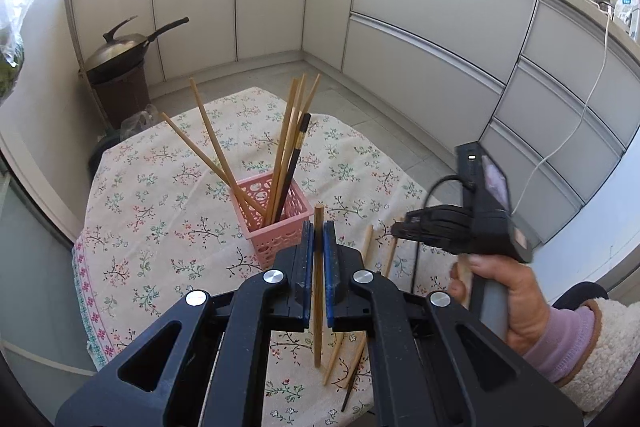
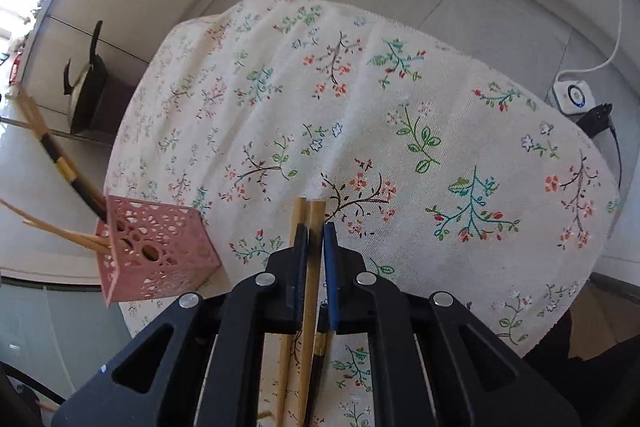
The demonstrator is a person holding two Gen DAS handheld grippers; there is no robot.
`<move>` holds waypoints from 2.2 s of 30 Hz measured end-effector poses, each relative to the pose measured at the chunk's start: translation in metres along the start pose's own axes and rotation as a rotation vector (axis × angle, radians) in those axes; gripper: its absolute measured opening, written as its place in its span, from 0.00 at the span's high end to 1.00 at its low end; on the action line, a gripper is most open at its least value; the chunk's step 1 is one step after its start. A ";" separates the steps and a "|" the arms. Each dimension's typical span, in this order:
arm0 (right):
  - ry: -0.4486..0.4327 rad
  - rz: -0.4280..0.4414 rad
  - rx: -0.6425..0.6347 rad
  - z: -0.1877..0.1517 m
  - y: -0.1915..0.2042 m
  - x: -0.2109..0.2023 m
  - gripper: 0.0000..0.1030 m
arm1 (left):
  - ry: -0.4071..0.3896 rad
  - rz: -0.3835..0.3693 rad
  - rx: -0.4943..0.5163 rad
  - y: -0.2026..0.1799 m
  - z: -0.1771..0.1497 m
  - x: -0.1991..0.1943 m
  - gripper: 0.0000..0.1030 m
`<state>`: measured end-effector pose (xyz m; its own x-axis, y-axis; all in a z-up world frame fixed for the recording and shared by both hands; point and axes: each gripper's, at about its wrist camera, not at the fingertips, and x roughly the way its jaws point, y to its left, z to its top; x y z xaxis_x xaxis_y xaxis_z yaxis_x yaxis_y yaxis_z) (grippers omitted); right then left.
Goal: Organize utensils
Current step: 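Lower the left tool's chopstick into the pink basket and open the left tool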
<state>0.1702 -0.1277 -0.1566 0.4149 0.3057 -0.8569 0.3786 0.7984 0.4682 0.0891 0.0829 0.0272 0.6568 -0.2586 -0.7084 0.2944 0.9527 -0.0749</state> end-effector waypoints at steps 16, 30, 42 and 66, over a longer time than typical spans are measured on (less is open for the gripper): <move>-0.176 0.202 -0.199 -0.029 0.005 -0.145 0.92 | -0.115 0.043 -0.131 0.019 -0.007 -0.036 0.96; -0.323 0.318 -0.294 -0.027 0.037 -0.226 0.92 | -0.234 0.091 -0.185 0.025 0.009 -0.079 0.96; -0.384 0.339 -0.321 -0.001 0.062 -0.252 0.92 | -0.391 0.121 -0.217 0.031 0.078 -0.102 0.96; -0.402 0.292 -0.381 0.034 0.127 -0.228 0.92 | -0.409 0.140 -0.368 0.075 0.093 -0.059 0.41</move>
<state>0.1521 -0.1142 0.1056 0.7635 0.3798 -0.5223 -0.0886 0.8627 0.4979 0.1370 0.1553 0.1287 0.9090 -0.0967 -0.4054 -0.0283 0.9561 -0.2916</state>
